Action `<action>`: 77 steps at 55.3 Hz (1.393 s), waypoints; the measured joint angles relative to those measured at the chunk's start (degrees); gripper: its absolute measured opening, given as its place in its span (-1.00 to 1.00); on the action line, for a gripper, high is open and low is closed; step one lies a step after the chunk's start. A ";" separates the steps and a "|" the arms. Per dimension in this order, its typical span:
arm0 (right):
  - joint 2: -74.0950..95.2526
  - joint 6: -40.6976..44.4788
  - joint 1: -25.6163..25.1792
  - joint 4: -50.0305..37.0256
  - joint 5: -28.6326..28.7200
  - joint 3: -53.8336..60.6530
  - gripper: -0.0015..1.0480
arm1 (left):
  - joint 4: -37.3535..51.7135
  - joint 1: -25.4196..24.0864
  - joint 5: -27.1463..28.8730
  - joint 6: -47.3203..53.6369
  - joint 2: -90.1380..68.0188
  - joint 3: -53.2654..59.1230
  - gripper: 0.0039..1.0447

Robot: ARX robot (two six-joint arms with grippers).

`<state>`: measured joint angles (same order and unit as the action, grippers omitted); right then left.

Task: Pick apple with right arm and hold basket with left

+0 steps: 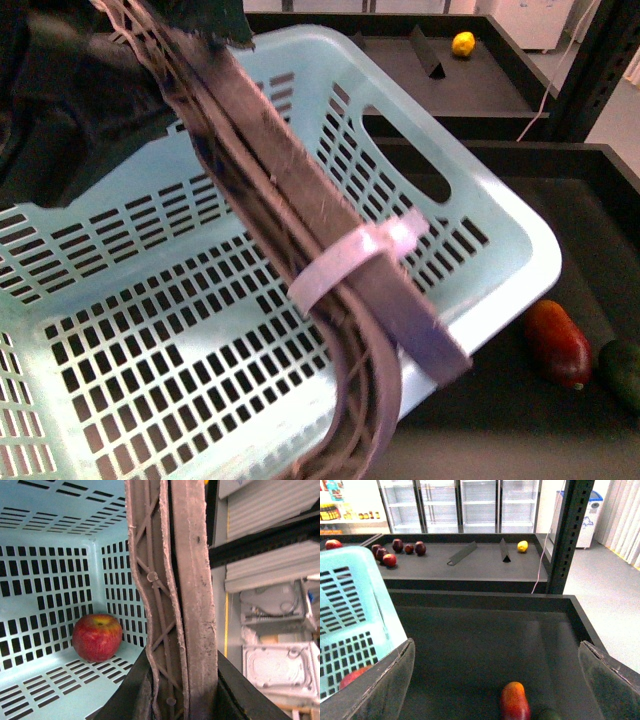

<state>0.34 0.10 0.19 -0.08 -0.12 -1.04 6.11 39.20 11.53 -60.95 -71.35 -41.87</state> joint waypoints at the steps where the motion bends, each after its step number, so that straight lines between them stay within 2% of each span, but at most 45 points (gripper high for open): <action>1: 0.00 0.00 0.00 0.00 0.00 0.00 0.83 | 0.00 -0.24 0.59 -1.05 0.02 0.00 -0.62; 10: 0.00 -0.02 0.00 0.00 0.00 0.00 0.83 | -0.96 -4.00 1.53 -4.94 0.20 0.00 -0.62; 18: 0.00 -0.02 0.00 0.00 0.00 0.00 0.83 | -1.95 -9.92 -0.50 -9.51 0.68 0.44 -0.62; 25: 0.00 -0.02 0.00 0.00 0.00 0.00 0.83 | -1.95 -17.66 -2.62 -12.15 0.70 1.03 -0.62; 32: 0.00 -0.02 0.00 0.00 0.00 0.00 0.83 | -0.61 -27.89 -2.64 -15.98 -3.32 1.05 -0.62; 39: -0.02 -0.04 0.00 0.00 0.00 0.00 0.83 | 0.44 -32.81 -2.56 -18.75 -9.16 0.61 -0.62; 51: -0.02 -0.04 0.00 0.00 0.00 0.00 0.83 | 0.79 -36.79 -2.97 -20.70 -21.27 -4.57 -0.62; 72: -0.02 -0.04 0.00 0.00 0.00 0.00 0.83 | -1.68 -37.40 -3.69 -21.62 -25.46 -6.34 -0.61; 77: 0.00 -0.04 0.00 0.00 0.00 0.00 0.83 | -2.80 -37.68 -4.31 -21.99 -24.28 -5.18 -0.26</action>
<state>0.34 0.05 0.19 -0.08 -0.12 -1.04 3.31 1.52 7.22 -82.94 -95.64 -47.05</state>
